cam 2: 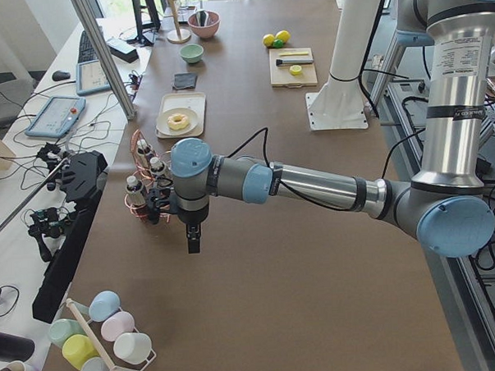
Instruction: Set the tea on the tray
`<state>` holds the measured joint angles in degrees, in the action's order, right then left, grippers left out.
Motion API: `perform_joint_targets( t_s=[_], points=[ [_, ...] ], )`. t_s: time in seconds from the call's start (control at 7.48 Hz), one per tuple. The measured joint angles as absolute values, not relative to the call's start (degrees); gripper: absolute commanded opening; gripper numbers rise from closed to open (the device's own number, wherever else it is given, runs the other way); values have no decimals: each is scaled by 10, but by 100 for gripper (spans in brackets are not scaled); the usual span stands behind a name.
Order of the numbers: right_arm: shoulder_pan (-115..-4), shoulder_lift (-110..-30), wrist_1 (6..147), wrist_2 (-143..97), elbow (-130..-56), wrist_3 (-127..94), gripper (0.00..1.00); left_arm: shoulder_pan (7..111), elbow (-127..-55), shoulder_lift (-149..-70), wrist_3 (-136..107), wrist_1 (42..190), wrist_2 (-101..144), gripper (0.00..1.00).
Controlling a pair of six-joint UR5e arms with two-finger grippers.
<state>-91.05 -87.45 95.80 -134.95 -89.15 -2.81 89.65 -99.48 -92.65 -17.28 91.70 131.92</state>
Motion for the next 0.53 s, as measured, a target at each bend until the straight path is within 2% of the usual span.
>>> perform_joint_targets(
  t_s=[0.53],
  points=[
    [-911,-874,958,-1351,-895,-28,100,896,-993,-927,-174,915,1317,97]
  ],
)
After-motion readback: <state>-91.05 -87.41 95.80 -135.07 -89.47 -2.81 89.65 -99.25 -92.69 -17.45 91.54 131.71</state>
